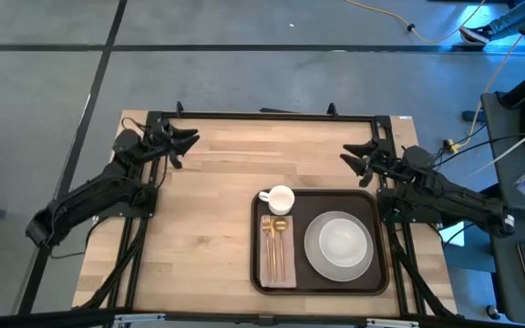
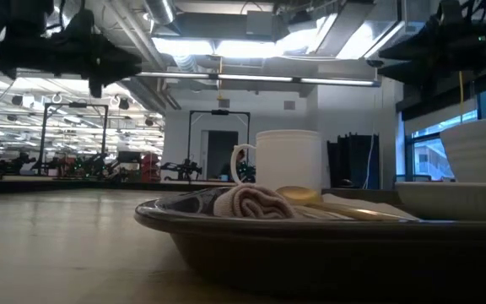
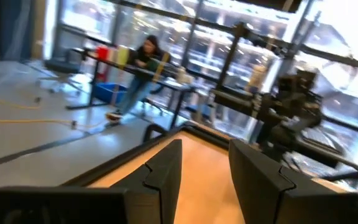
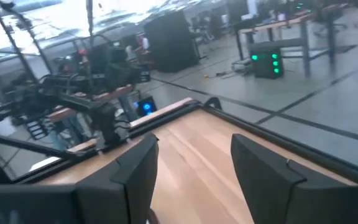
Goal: Set up tray
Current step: Return to Home Position
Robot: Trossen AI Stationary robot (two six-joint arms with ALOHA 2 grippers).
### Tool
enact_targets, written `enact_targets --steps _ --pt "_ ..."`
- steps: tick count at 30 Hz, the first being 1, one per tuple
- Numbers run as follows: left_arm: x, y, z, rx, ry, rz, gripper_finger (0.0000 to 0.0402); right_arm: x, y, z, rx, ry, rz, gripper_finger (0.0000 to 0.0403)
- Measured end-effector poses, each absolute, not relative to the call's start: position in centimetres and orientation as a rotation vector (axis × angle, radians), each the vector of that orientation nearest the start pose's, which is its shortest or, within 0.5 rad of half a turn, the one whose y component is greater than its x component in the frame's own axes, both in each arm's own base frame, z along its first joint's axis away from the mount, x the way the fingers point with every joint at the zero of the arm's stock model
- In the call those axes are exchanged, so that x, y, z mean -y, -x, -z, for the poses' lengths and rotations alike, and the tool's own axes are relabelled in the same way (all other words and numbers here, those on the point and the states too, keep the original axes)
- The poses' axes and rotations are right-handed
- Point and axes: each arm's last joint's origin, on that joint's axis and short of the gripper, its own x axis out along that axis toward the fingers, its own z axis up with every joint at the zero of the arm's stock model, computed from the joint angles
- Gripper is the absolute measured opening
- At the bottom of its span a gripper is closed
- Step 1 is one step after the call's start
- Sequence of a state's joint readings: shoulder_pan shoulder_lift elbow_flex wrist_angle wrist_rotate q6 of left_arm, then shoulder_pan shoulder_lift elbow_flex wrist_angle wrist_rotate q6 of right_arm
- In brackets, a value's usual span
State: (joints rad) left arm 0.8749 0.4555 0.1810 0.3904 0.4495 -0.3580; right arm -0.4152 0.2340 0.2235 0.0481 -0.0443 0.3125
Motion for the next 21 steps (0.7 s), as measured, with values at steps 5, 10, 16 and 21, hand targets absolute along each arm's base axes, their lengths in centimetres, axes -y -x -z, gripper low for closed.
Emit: enact_targets --steps 5,10,16,21 --pt "-8.6 -8.5 -20.4 0.216 0.276 -0.482 0.0127 4.2 -9.3 -21.0 0.113 -0.349 0.42 0.0204" --pt "-8.3 -8.1 -19.0 0.227 0.257 -0.533 0.0127 4.2 -9.0 -19.7 0.137 -0.352 0.459 0.0204" --pt "-8.3 -8.0 -17.8 0.184 0.265 -0.573 0.0127 4.0 -8.6 -18.7 0.174 -0.366 0.452 0.0204" --pt "-8.3 -8.0 -17.5 0.151 0.263 -0.58 0.0127 4.1 -8.7 -17.2 0.154 -0.398 0.486 0.0204"
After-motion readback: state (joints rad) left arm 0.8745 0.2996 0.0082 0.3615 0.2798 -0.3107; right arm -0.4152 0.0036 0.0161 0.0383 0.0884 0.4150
